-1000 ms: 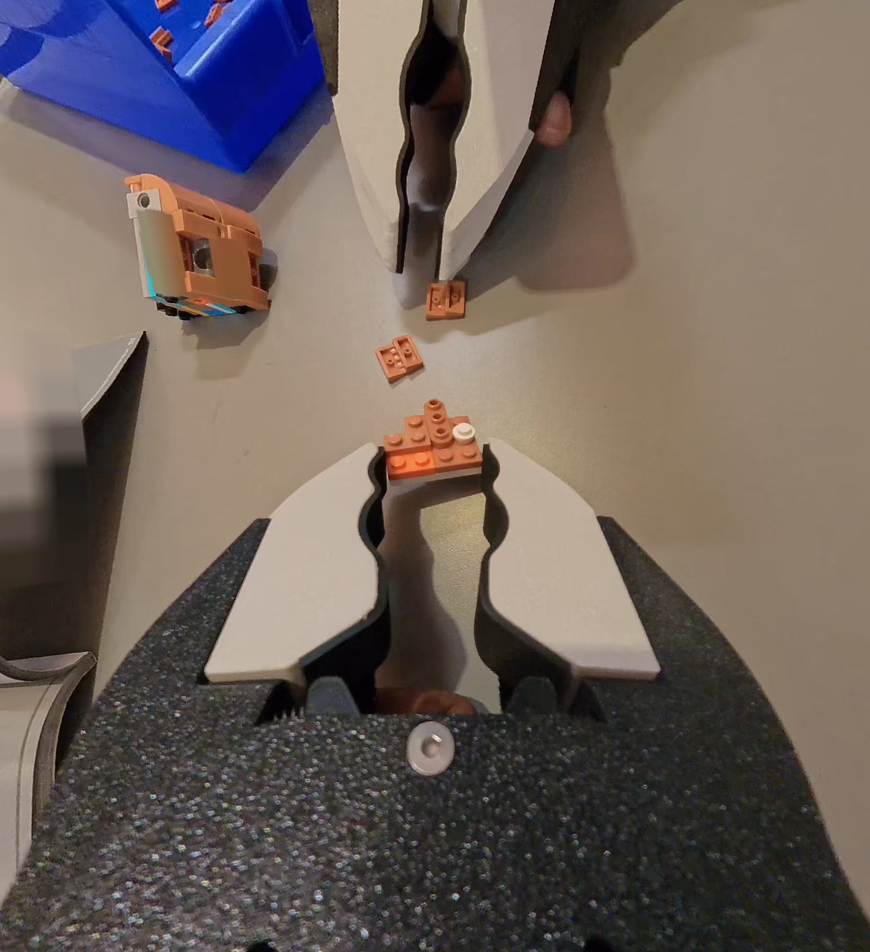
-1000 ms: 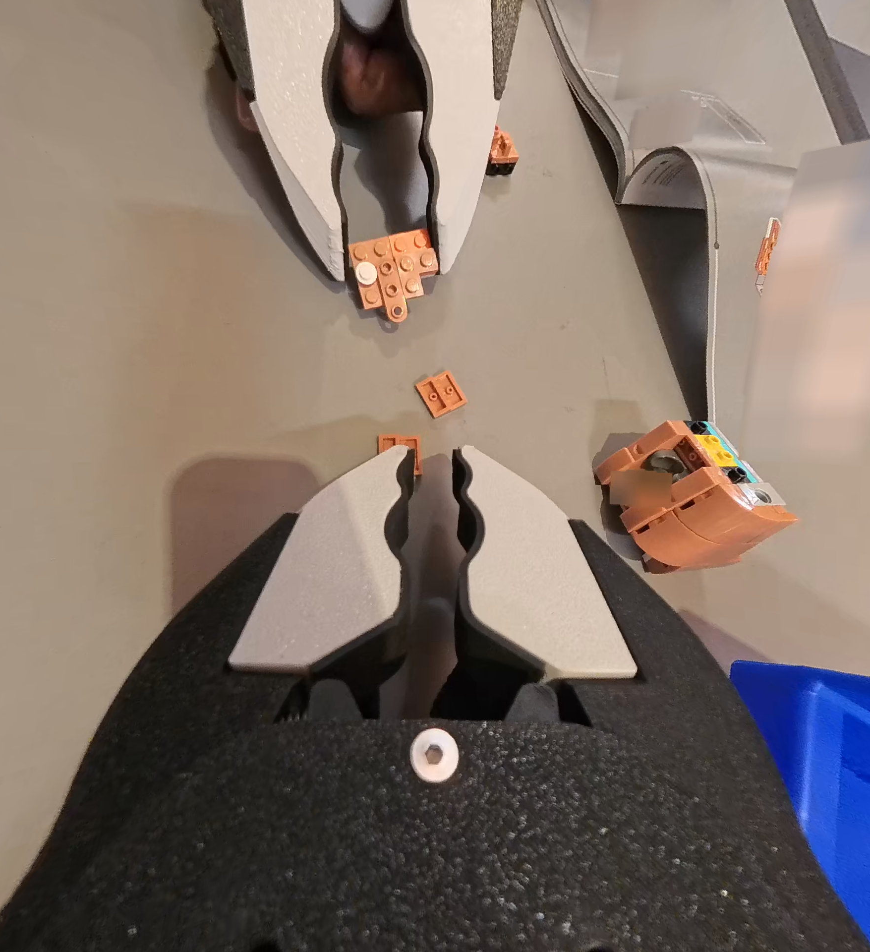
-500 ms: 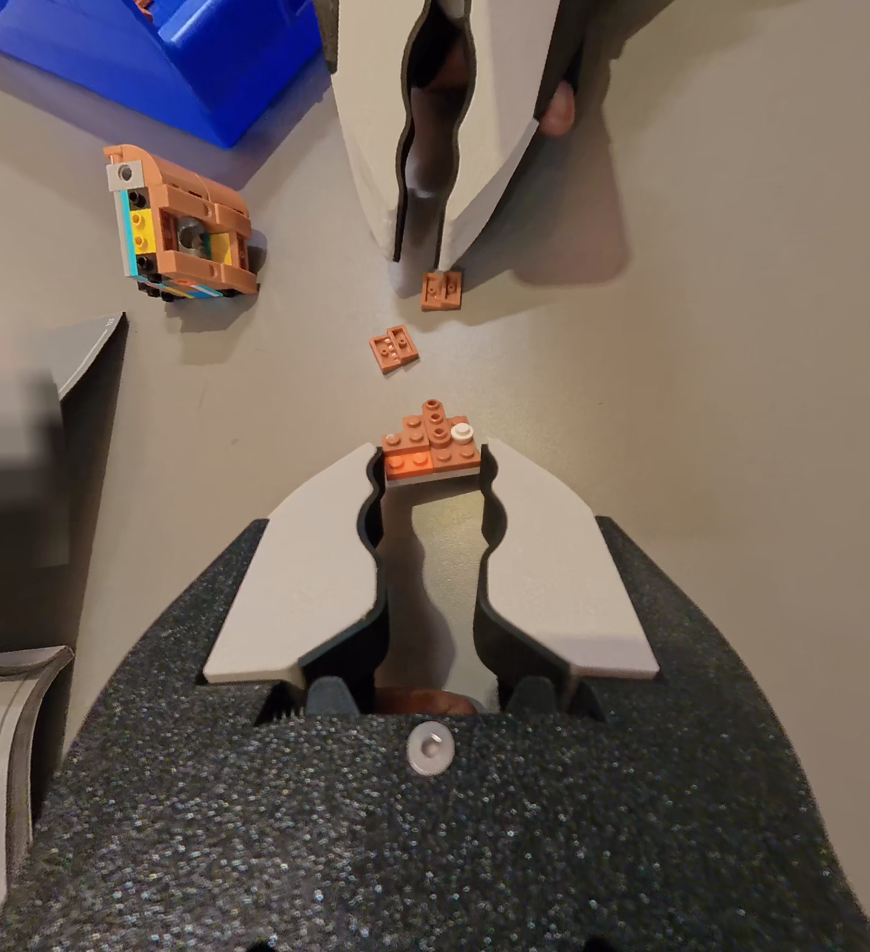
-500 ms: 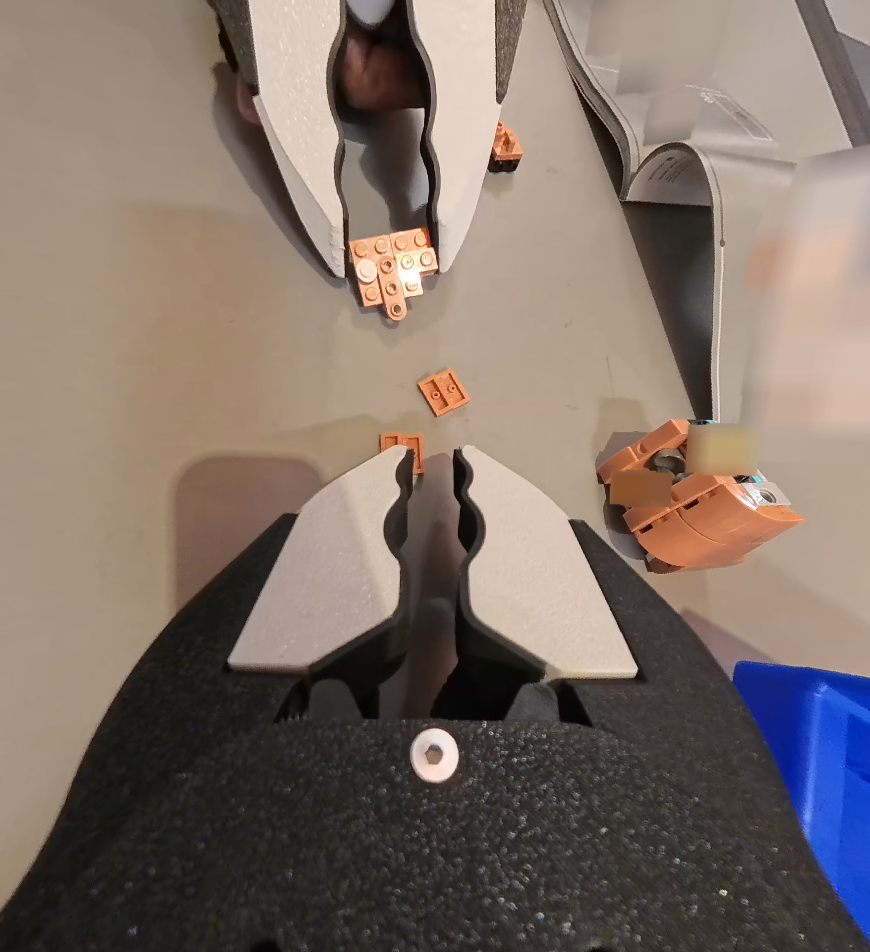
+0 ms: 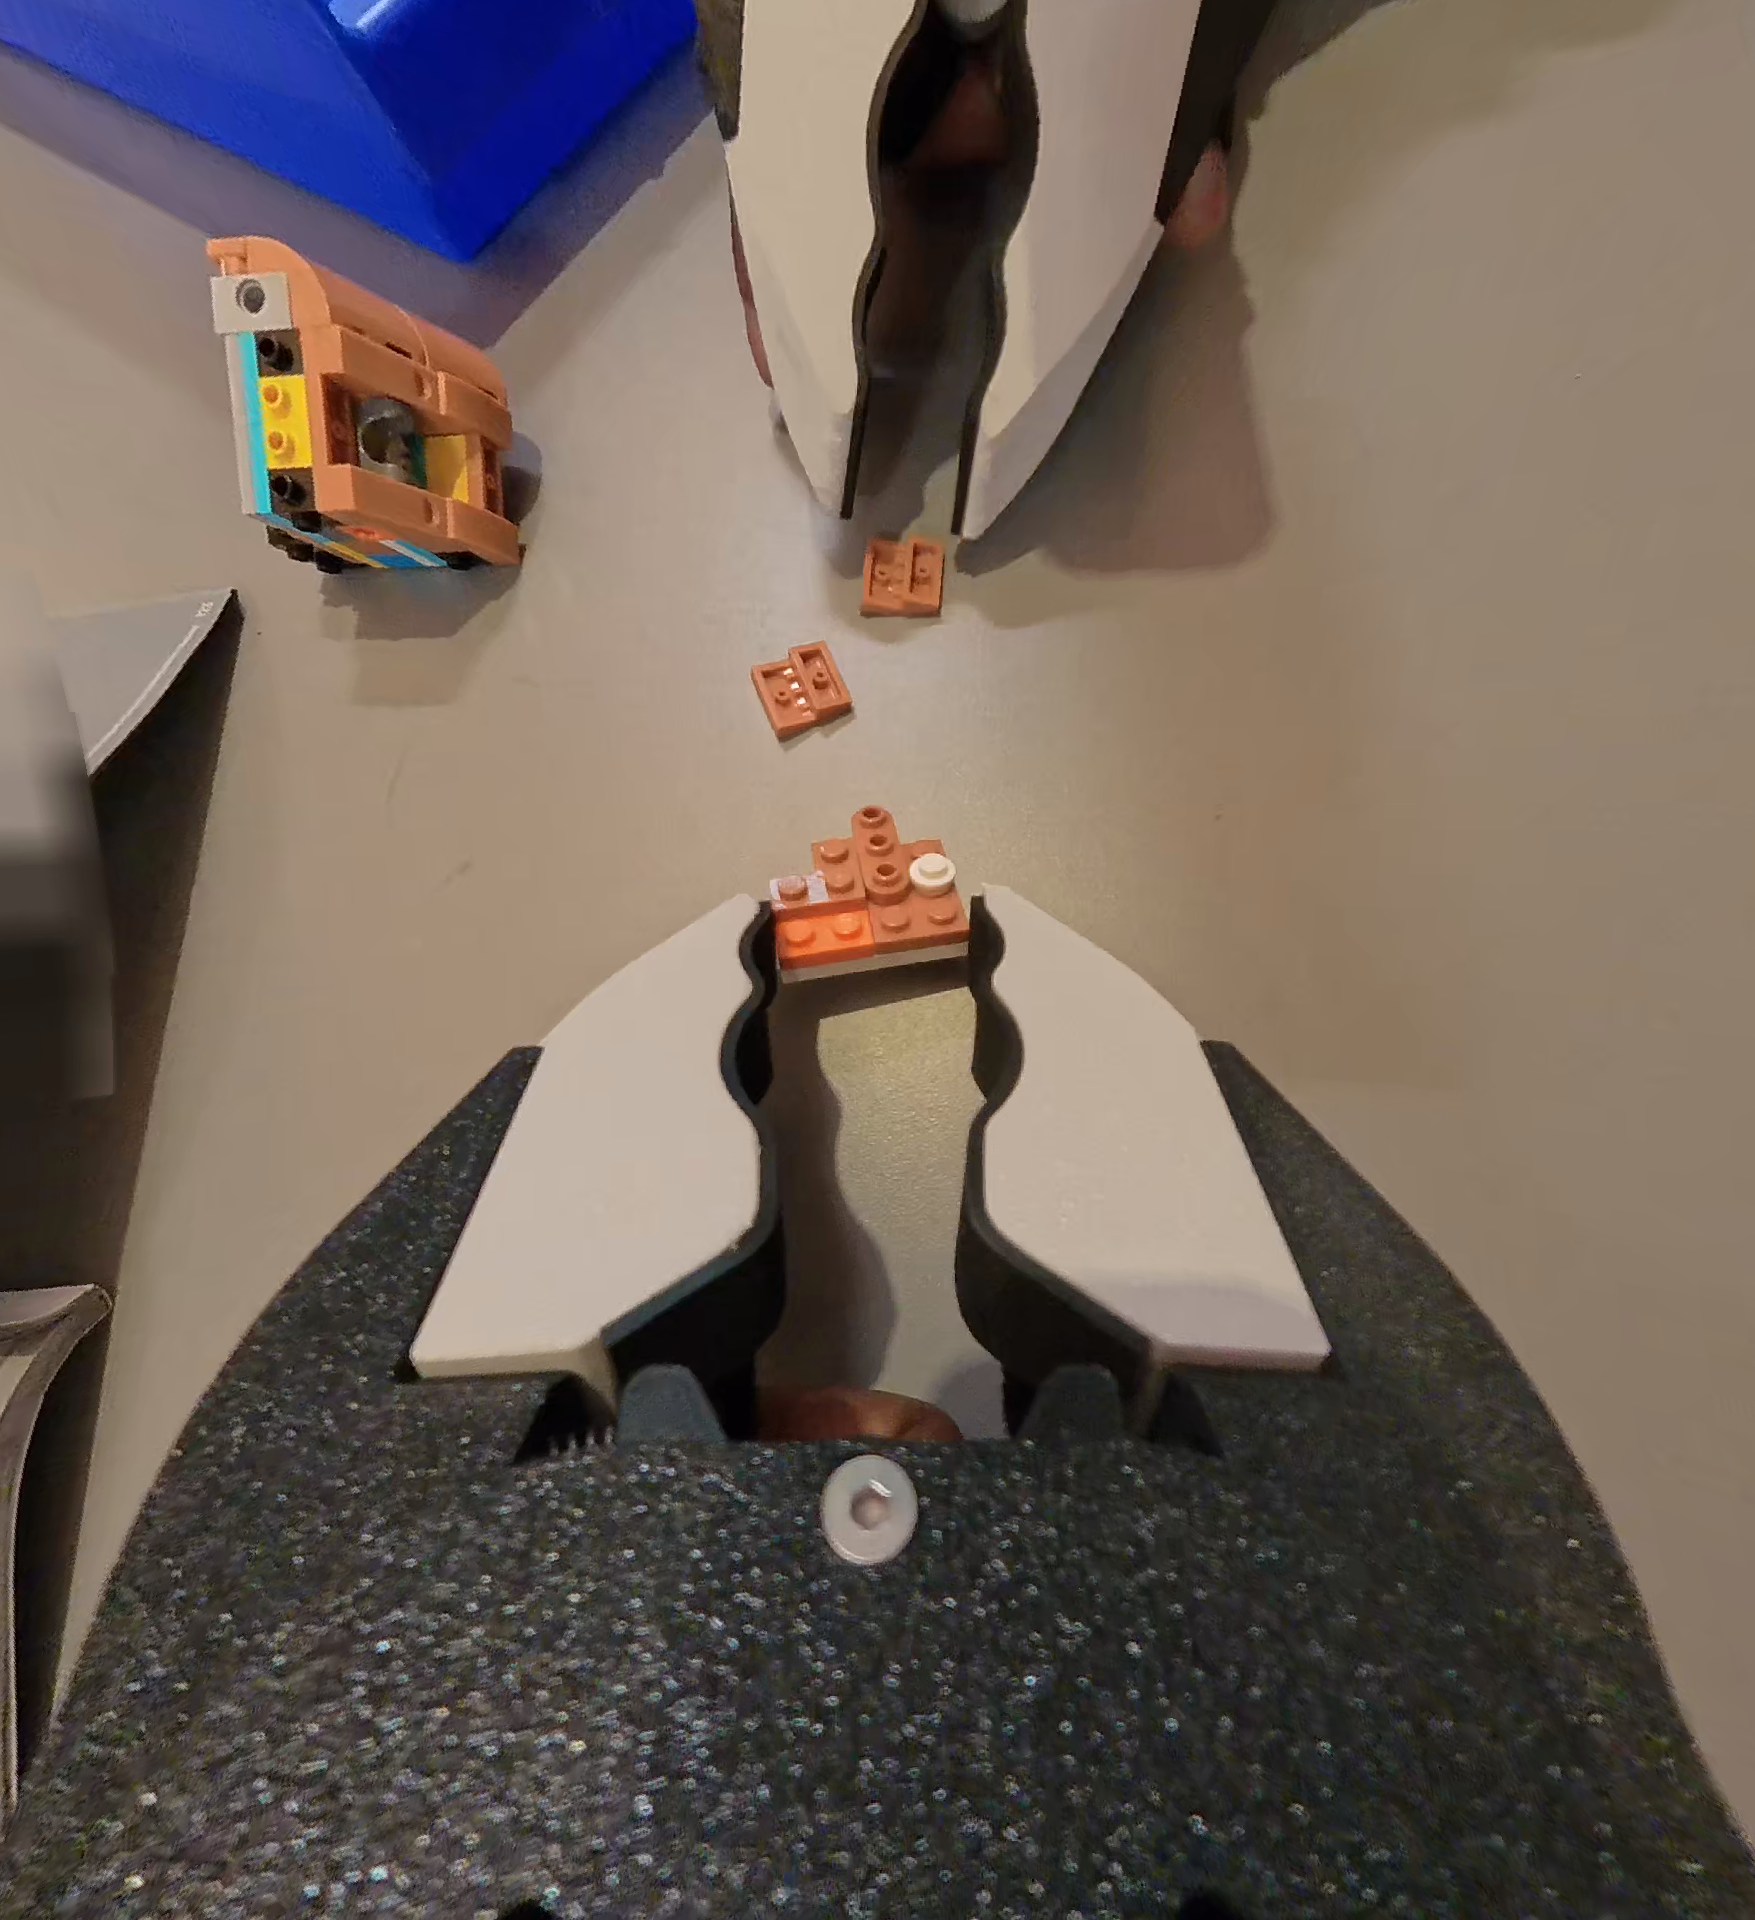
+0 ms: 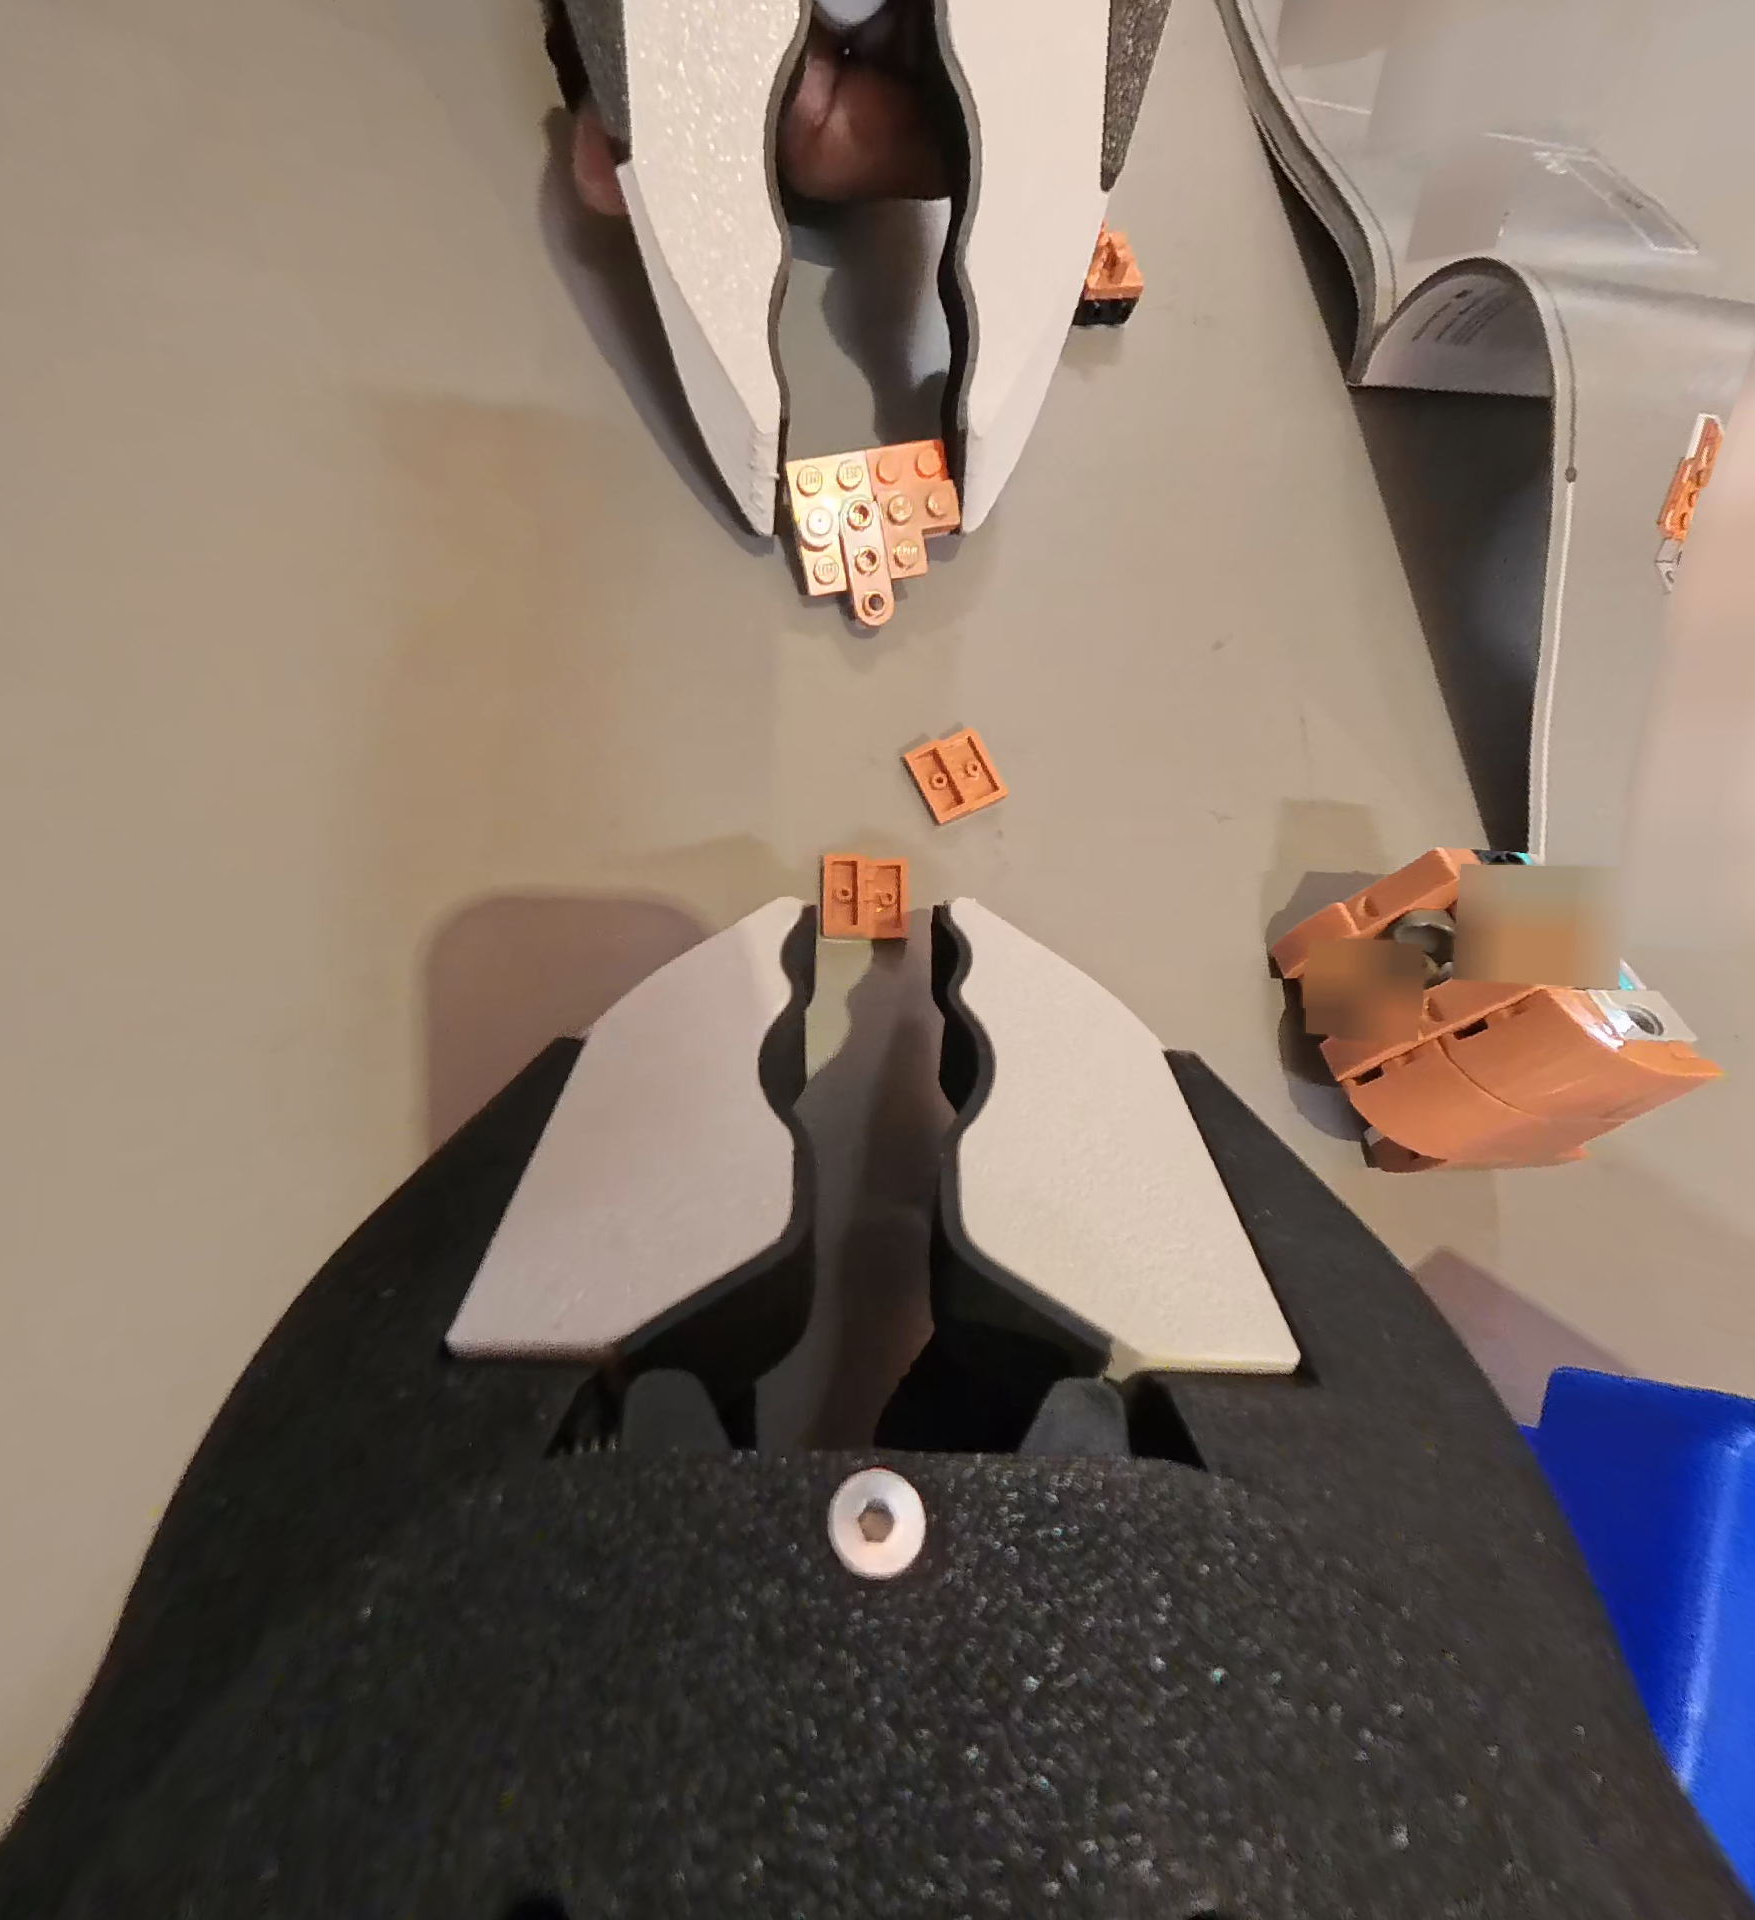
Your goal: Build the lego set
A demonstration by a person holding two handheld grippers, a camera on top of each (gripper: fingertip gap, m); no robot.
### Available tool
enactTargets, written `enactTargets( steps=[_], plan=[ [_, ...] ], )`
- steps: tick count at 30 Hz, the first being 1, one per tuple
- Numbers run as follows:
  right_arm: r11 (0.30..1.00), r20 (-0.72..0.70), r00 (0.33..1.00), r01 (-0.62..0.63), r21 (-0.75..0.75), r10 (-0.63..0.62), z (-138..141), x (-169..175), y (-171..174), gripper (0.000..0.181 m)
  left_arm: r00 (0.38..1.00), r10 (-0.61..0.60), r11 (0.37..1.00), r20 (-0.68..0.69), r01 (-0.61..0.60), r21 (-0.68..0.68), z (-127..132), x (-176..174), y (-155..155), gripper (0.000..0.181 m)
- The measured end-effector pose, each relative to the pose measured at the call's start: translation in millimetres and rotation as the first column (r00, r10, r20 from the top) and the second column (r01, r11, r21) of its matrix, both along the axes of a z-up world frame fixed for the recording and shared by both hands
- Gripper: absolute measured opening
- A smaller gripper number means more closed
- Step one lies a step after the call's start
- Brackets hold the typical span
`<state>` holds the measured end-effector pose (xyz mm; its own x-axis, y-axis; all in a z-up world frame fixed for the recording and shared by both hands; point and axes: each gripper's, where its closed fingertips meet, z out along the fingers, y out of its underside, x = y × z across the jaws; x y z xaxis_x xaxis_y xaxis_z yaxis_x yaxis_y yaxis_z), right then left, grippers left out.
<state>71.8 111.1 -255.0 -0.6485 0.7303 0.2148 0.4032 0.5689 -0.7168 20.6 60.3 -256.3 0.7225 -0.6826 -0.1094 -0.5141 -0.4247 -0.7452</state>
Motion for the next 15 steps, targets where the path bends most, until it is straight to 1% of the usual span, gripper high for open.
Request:
enactTargets(
  steps=[5,10,15],
  plan=[
    [1.0,0.01,1.0,0.008,-0.008,-0.008,-0.6,-0.9,-0.4,0.021,1.0,-0.003,1.0,0.004,0.003,-0.007,-0.4,0.3,-0.4,0.036],
    [0.999,0.077,0.997,0.023,-0.047,-0.02,-4.3,1.2,-3.3,0.018,1.0,-0.005,1.0,0.007,0.005,-0.014,-0.8,0.2,-0.6,0.036],
    [0.998,0.093,0.995,0.044,-0.051,-0.039,-5.2,0.5,-2.7,0.017,1.0,-0.01,1.0,0.007,0.01,-0.014,-0.8,0.3,-1.0,0.036]
  ],
)
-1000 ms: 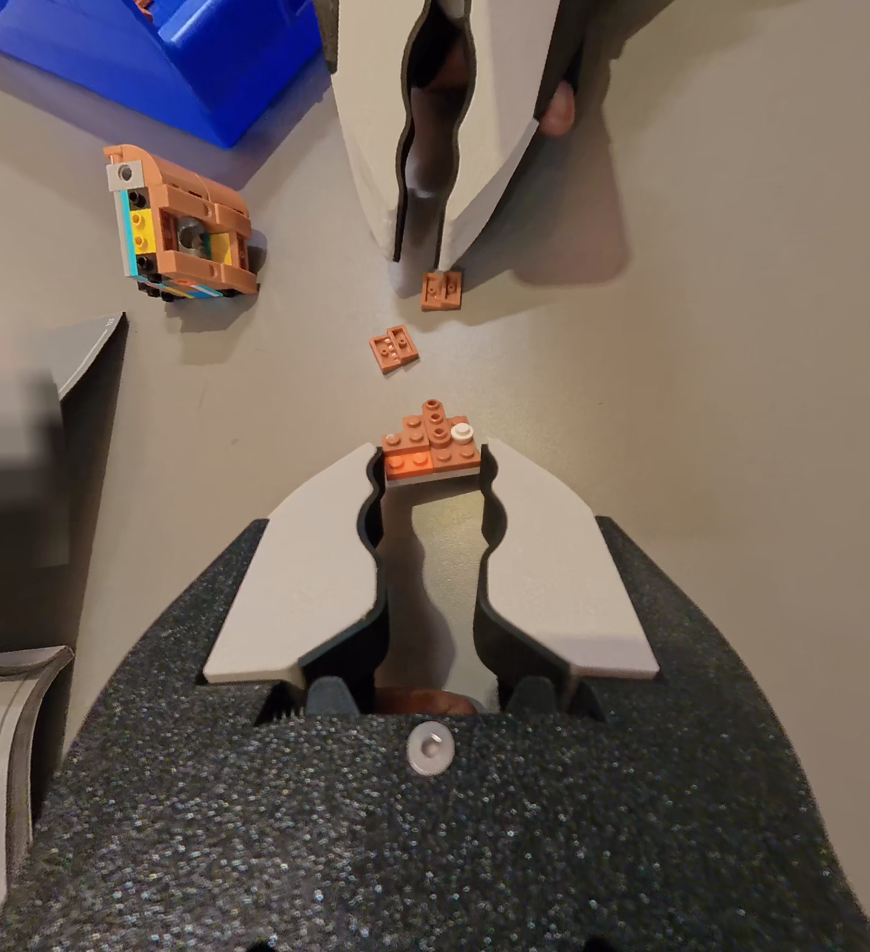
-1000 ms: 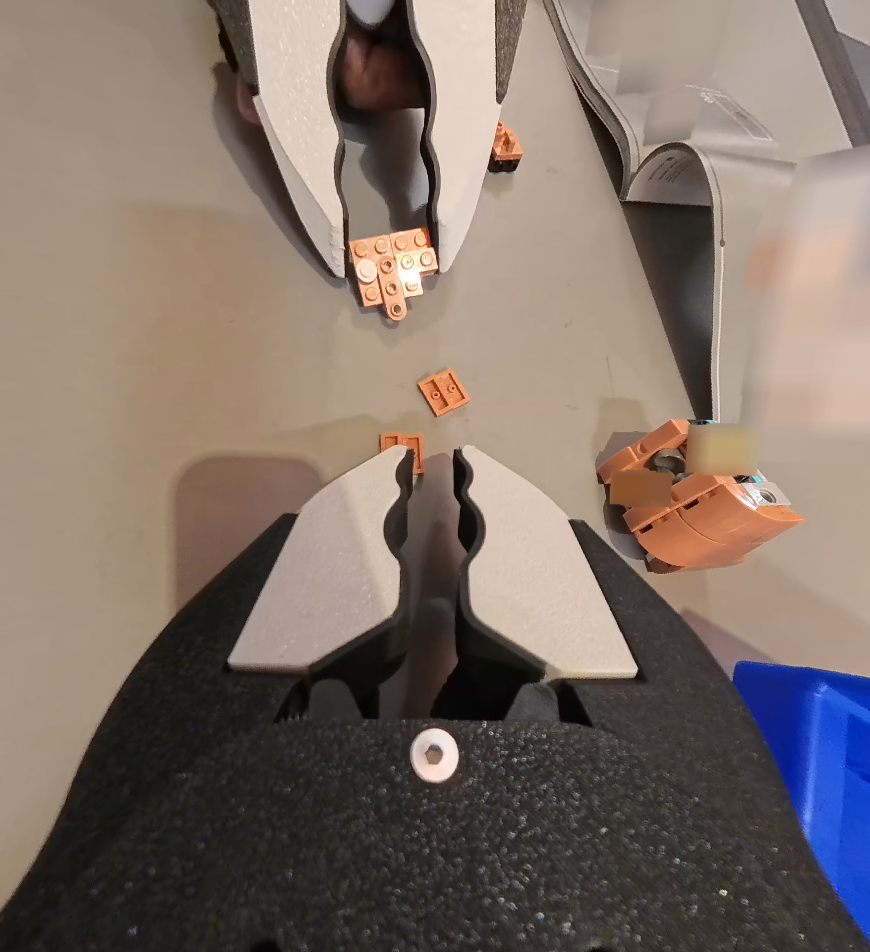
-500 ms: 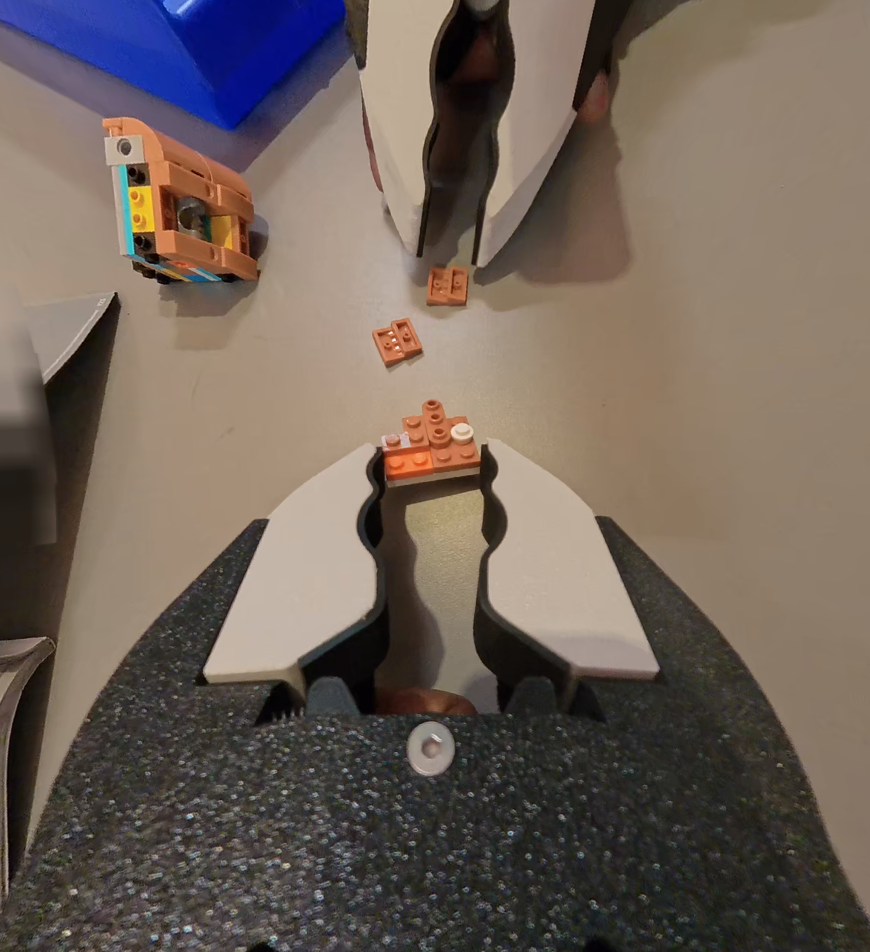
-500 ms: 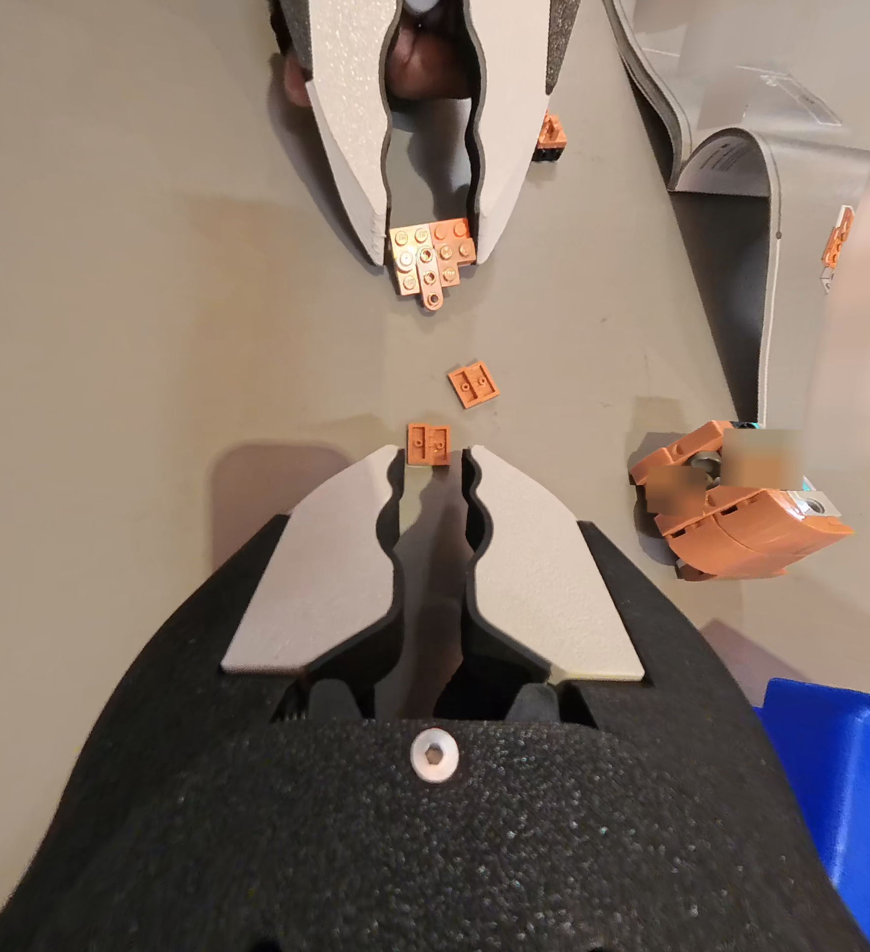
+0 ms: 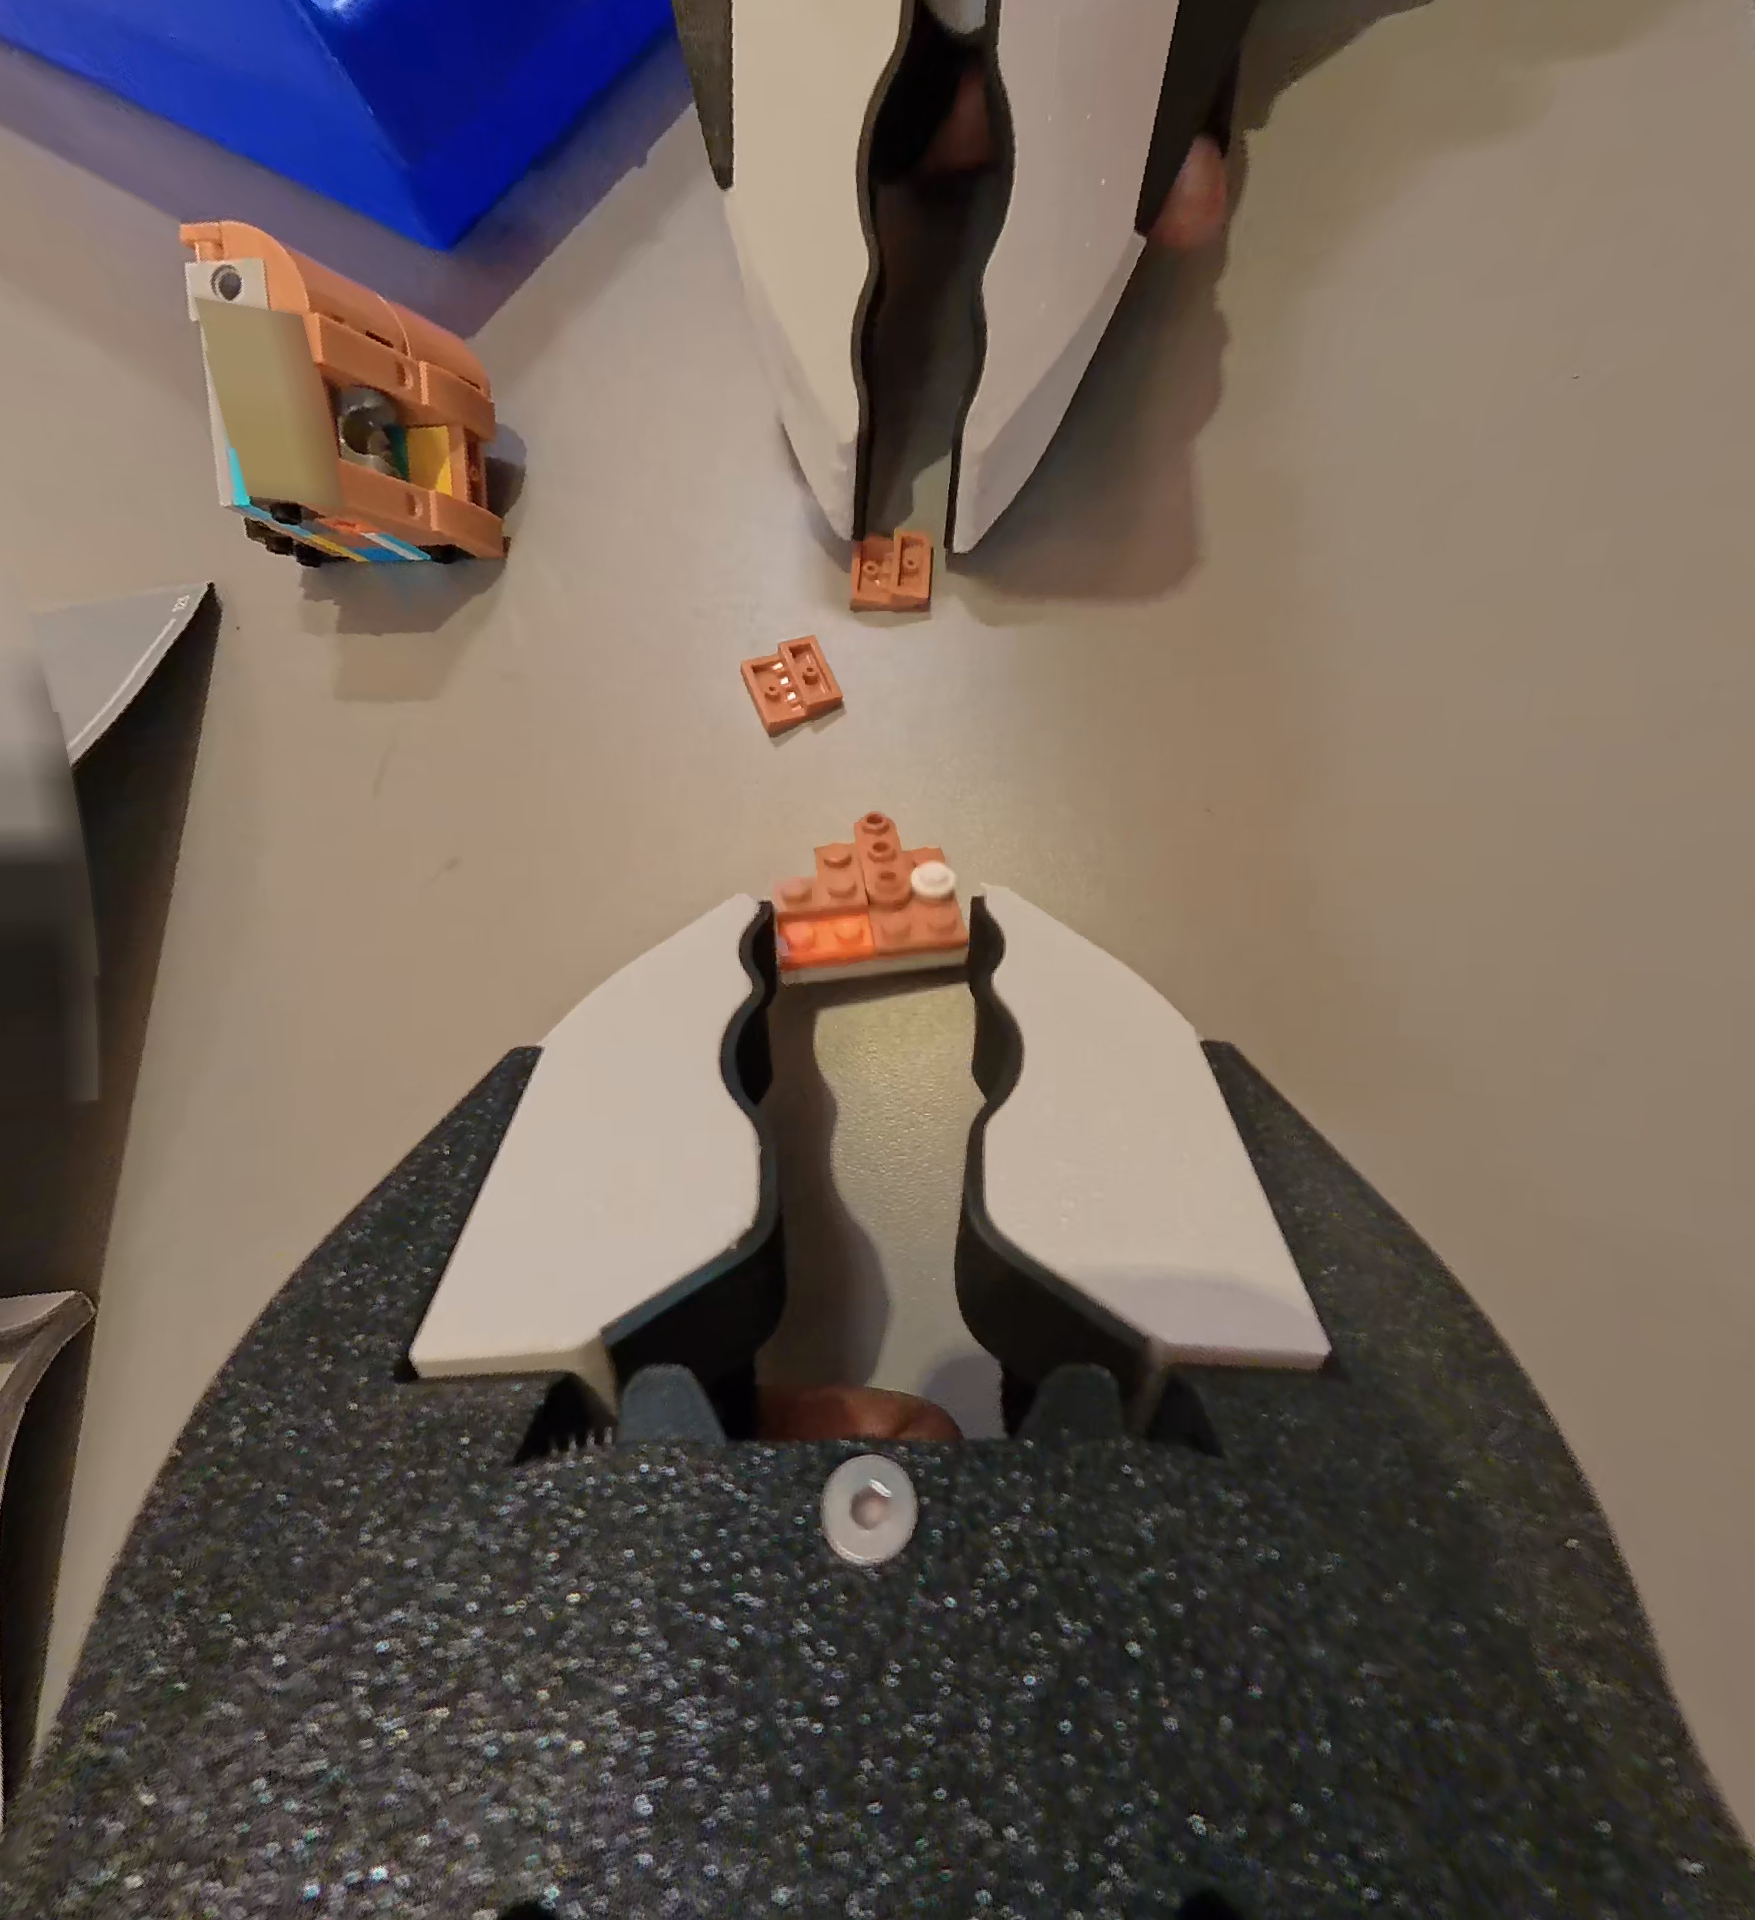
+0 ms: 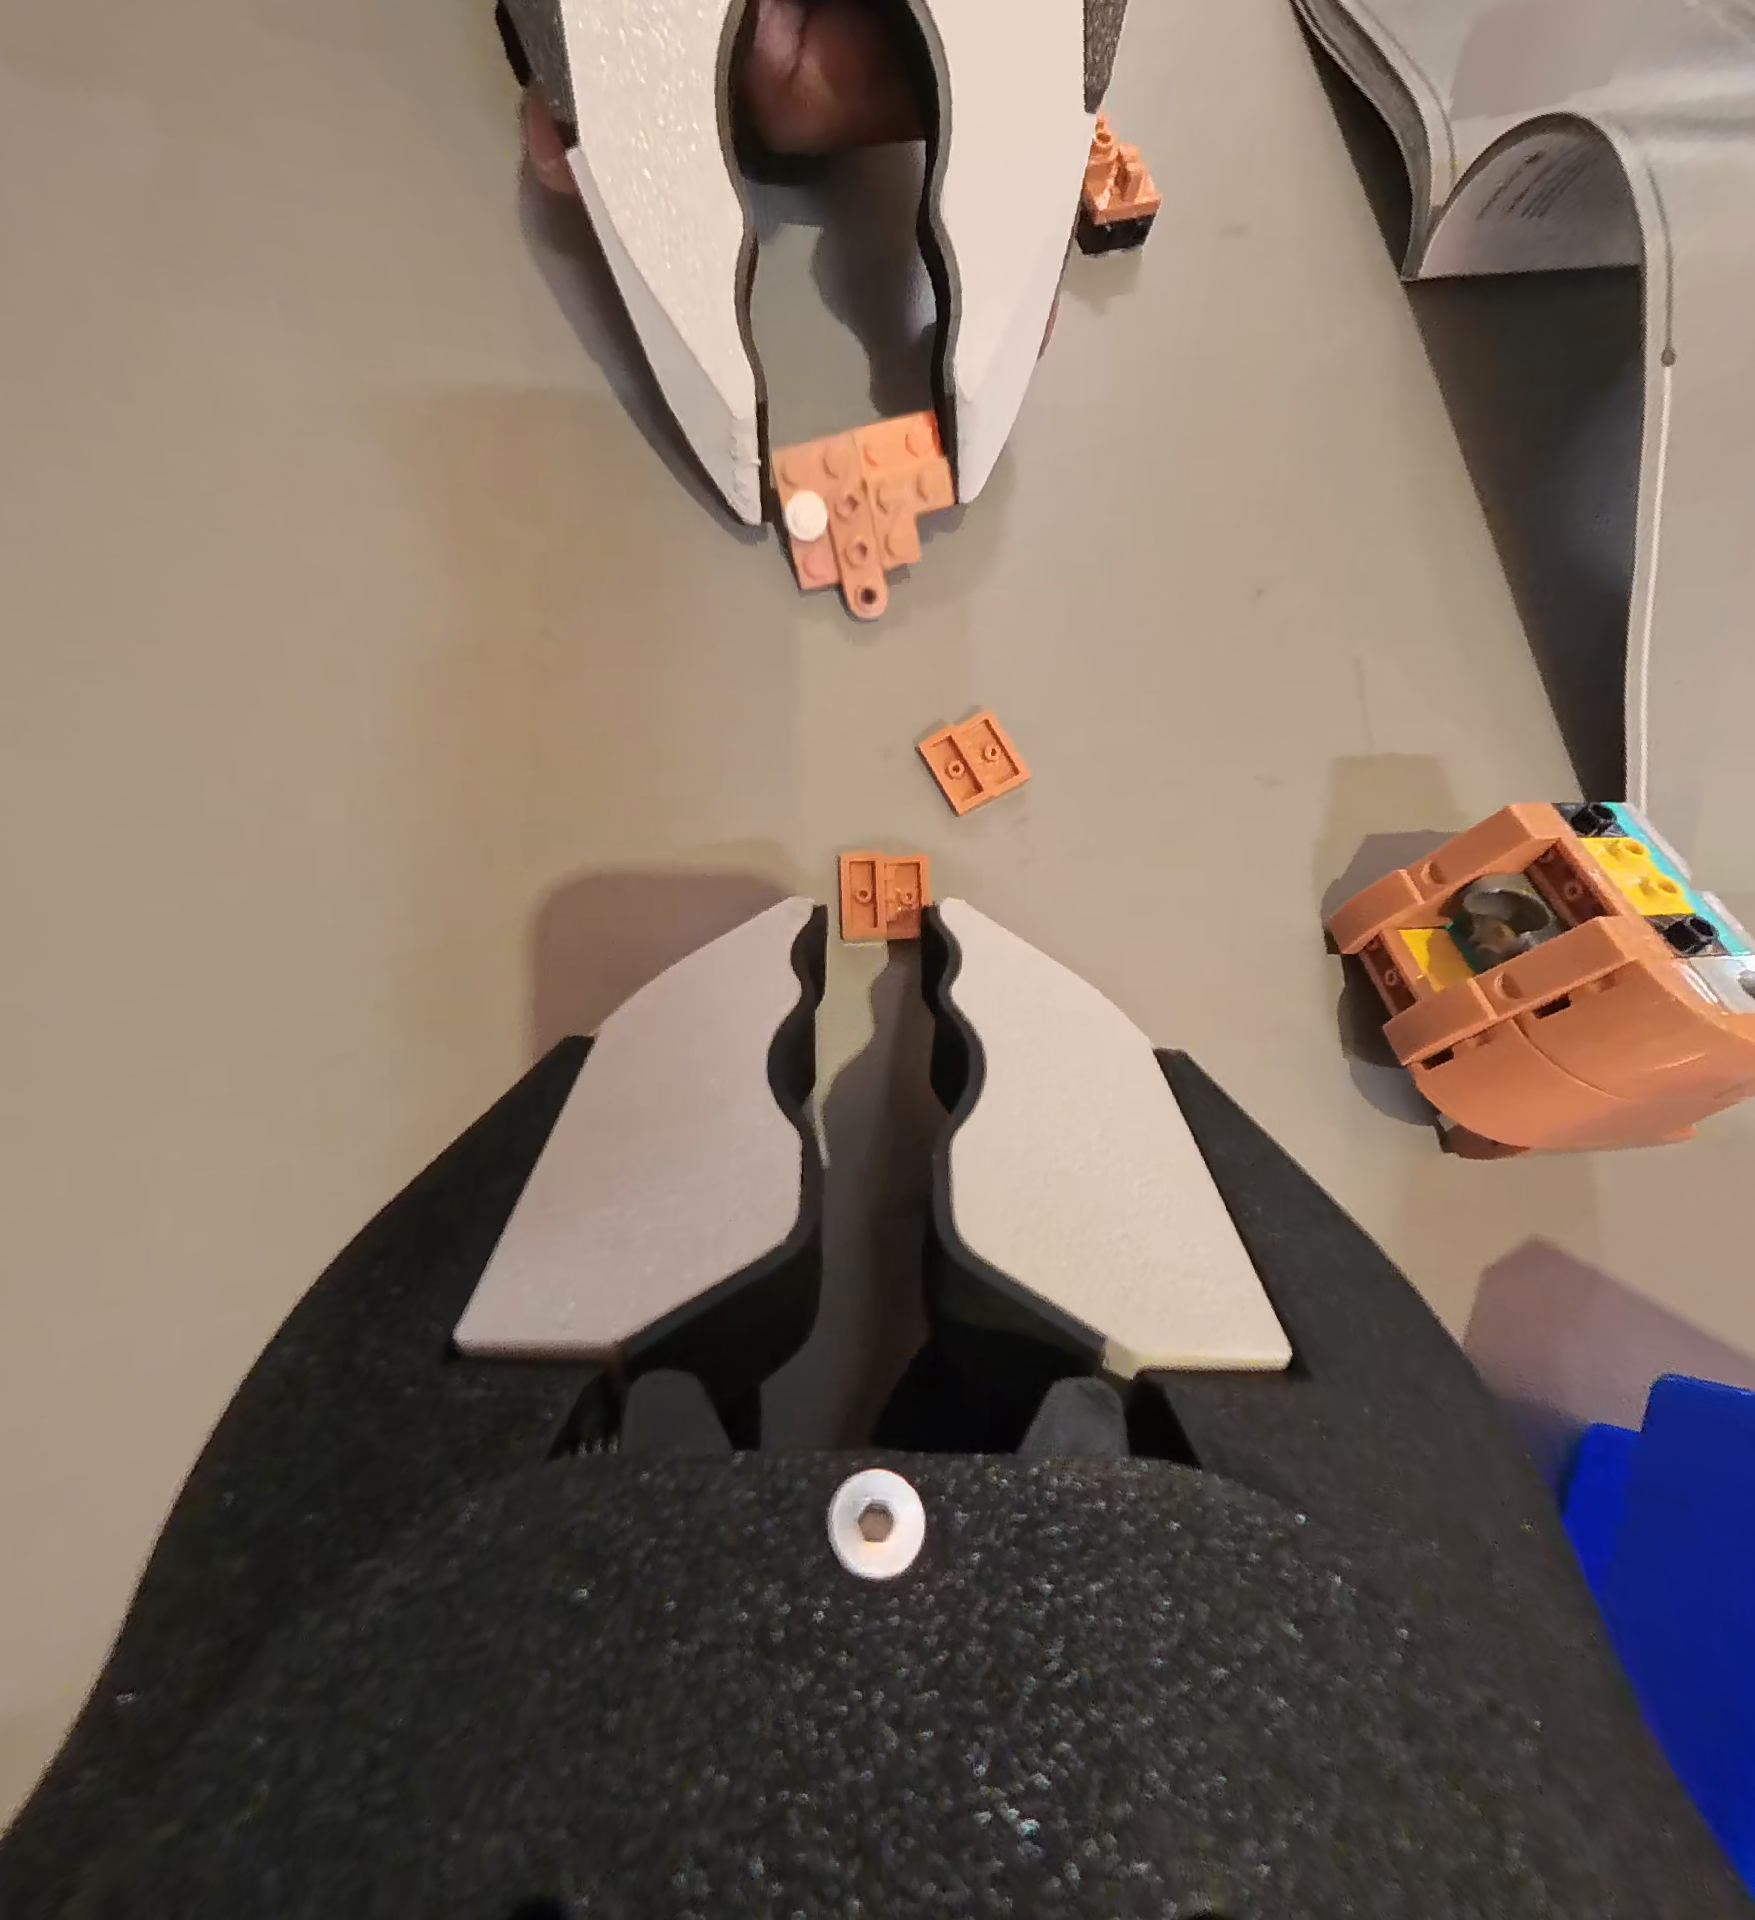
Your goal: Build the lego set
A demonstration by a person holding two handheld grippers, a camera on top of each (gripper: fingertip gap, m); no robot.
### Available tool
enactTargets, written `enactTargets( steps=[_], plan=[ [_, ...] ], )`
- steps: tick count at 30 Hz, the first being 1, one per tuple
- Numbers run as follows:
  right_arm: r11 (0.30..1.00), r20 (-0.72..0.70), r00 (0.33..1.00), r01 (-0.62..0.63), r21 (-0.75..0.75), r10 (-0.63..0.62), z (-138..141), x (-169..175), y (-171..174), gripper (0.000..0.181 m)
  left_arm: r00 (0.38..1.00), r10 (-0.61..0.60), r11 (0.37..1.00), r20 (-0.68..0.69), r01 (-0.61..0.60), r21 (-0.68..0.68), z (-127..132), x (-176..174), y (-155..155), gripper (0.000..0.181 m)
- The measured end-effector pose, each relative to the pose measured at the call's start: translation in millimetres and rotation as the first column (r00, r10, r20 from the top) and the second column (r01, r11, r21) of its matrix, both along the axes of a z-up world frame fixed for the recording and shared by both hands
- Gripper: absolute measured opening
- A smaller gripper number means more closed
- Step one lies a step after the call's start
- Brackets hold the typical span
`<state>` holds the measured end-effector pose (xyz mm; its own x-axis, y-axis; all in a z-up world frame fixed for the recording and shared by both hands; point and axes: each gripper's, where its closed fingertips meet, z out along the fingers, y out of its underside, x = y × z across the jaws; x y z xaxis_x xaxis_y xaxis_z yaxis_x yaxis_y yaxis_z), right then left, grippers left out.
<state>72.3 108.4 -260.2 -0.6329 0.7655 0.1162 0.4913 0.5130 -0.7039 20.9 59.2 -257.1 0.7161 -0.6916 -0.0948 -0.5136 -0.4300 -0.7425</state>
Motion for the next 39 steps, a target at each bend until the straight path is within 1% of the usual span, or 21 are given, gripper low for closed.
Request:
enactTargets(
  steps=[6,17,23,33,34,35,39],
  plan=[
    [1.0,-0.004,1.0,0.009,0.008,-0.009,0,-1,0,0.016,1.0,-0.004,1.0,-0.004,0.004,0.008,1,0,0,0.036],
    [1.0,-0.008,1.0,0.004,0.022,-0.003,0,-1,-1,0.013,1.0,0.005,0.999,0.009,-0.006,0.045,10,-3,1,0.036],
    [0.999,-0.009,1.0,0.0,0.049,0.0,-1,-1,-1,0.008,0.999,-0.038,0.999,-0.031,0.038,0.024,10,-7,-8,0.036],
    [0.998,-0.008,1.0,-0.004,0.057,0.005,-1,-1,-1,0.007,0.996,-0.07,0.995,-0.052,0.073,0.065,18,-6,-13,0.036],
    [0.998,-0.011,1.0,-0.005,0.055,0.005,0,-1,-1,0.006,0.996,-0.071,0.995,-0.052,0.075,0.072,19,-5,-13,0.036],
    [0.999,-0.016,1.0,-0.007,0.051,0.007,1,-1,-2,0.001,0.996,-0.072,0.994,-0.052,0.076,0.079,20,-5,-12,0.036],
    [0.998,-0.019,1.0,-0.012,0.059,0.014,2,0,-2,0.001,0.996,-0.077,0.992,-0.052,0.082,0.096,23,-1,-12,0.036]
  ],
)
